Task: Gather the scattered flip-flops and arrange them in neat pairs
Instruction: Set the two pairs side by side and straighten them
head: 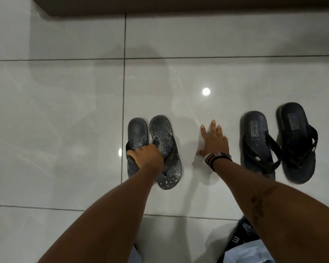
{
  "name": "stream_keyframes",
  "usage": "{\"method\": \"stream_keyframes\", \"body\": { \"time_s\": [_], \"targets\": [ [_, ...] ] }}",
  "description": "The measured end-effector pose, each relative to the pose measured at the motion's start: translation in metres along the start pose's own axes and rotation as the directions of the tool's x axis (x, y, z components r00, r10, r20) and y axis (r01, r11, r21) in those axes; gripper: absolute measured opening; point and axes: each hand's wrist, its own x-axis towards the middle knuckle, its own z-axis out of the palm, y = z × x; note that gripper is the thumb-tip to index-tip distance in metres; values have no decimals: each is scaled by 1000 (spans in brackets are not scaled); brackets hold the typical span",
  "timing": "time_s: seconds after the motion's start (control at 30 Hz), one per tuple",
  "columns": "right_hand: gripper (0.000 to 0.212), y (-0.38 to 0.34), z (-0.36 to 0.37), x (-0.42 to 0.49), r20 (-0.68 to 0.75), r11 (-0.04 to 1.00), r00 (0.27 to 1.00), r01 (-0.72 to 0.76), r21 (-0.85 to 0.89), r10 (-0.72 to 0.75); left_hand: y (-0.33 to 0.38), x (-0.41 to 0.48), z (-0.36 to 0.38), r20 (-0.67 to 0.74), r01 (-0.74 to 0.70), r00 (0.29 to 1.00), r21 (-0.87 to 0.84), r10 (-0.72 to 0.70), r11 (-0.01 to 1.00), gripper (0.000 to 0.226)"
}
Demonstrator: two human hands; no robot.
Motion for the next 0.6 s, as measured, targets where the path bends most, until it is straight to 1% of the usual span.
{"method": "stream_keyframes", "body": {
  "time_s": [0.1, 0.27, 0.33, 0.43, 0.53, 0.6],
  "targets": [
    [110, 0, 0, 1, 6, 1000, 1000, -3, 17, 3, -6, 28, -33, -74, -9, 997, 10, 10, 1000, 12],
    [108, 3, 4, 5, 3, 1000, 1000, 3, 24, -3, -16, 104, -112, -243, -12, 970, -67, -5, 998, 5],
    [108, 4, 7, 5, -8, 1000, 1000, 6, 19, -6, -19, 131, -139, -268, 6, 963, -74, -25, 997, 6],
    [110, 5, 9, 7, -29, 1000, 999, 14, -2, -14, -21, 161, -164, -270, 38, 961, -54, -51, 998, 4],
    [111, 1, 12, 7, -23, 1000, 999, 23, 17, -22, -28, 178, -174, -257, 67, 964, -27, -72, 997, 15],
    [112, -6, 13, 5, -18, 999, 999, 34, 20, -34, -38, 184, -175, -248, 77, 965, -26, -81, 997, 31]
  ]
}}
